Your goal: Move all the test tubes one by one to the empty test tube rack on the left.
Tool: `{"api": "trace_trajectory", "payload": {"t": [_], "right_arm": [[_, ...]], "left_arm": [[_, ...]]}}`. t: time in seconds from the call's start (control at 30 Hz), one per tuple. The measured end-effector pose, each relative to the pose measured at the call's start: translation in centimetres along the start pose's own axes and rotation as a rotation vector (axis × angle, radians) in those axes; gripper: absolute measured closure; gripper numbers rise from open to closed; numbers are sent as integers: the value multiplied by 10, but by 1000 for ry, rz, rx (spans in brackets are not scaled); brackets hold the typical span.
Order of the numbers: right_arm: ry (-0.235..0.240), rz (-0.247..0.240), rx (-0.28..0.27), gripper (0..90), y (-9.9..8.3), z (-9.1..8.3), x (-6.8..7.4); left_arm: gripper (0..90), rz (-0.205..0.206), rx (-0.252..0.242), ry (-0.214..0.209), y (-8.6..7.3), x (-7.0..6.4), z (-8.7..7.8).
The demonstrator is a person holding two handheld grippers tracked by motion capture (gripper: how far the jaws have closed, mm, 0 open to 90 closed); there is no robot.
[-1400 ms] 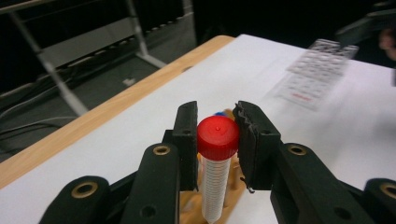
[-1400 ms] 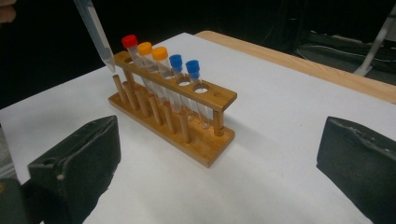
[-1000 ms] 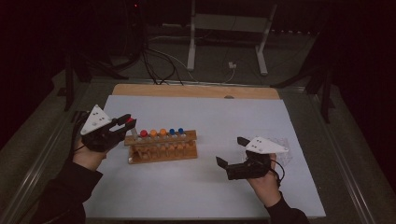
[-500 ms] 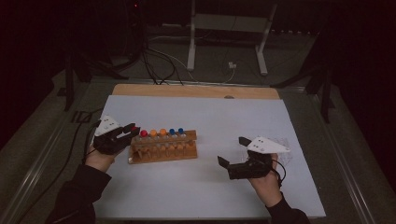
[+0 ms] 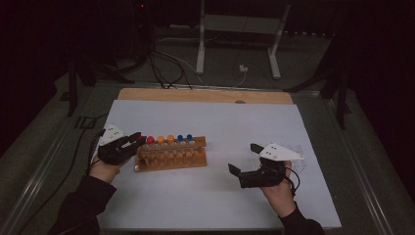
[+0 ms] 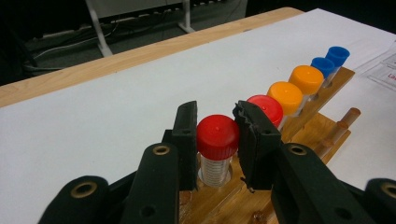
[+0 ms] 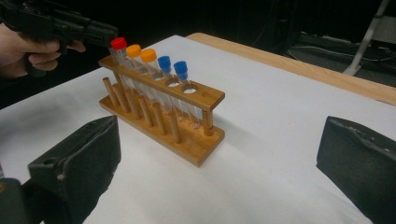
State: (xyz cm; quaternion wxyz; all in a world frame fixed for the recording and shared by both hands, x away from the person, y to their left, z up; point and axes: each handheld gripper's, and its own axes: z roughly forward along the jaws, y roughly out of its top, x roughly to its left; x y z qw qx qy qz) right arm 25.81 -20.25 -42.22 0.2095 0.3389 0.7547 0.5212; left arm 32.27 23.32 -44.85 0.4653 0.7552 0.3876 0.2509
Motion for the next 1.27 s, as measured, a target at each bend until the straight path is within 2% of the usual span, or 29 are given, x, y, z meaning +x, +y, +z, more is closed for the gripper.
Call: {"api": "trace_trajectory", "payload": {"t": [0.03,0.1,0.17,0.23,0.27,0.33,0.4,0.47,0.53,0.57,0.6,0.7,0.77,0.83,0.9,0.93,1.0,1.07,1.27], "right_arm": [[-1,-1,-1,0,0,0,0],[1,4,-2,0,0,-1,-1],[1,2,-2,0,0,-2,-2],[-3,-1,-4,0,-1,-4,-2],[-4,0,-5,0,-1,-6,-3],[-5,-3,-8,0,-3,-9,-4],[-2,-12,-6,0,-7,-12,-6],[-11,-20,0,0,-12,-13,-7],[-19,-27,9,0,-18,-15,-9],[-29,-34,16,0,-22,-16,-10],[-35,-38,18,0,-26,-17,-11],[-39,-42,30,0,-35,-18,-13],[-40,-46,28,0,-40,-19,-13],[-49,-57,33,0,-47,-20,-14],[-36,-47,51,0,-52,-20,-14],[-32,-48,60,0,-54,-18,-15],[-37,-70,71,0,-56,-15,-14],[-39,-82,85,0,-57,-12,-13],[-27,-90,108,0,-60,-7,-12]], "left_arm": [[692,-5,-3,-20,0,1,-1],[541,0,-14,-11,1,0,-5],[401,-10,-41,-26,2,0,-14],[324,-4,-61,-37,4,-4,-26],[254,-7,-70,-45,4,-6,-30],[169,-7,-86,-89,4,-13,-40],[136,16,-97,-156,0,-23,-48],[74,32,-109,-203,-6,-33,-52],[61,58,-116,-254,-13,-43,-53],[22,71,-110,-261,-17,-48,-52],[19,86,-111,-272,-21,-53,-51],[15,98,-112,-301,-35,-63,-44],[15,117,-103,-297,-45,-68,-37],[14,113,-115,-296,-57,-71,-30],[10,130,-107,-295,-67,-75,-24],[10,133,-93,-306,-69,-75,-22],[10,143,-74,-295,-70,-76,-19],[11,136,-59,-299,-71,-75,-17],[11,146,-47,-302,-72,-76,-16]]}}
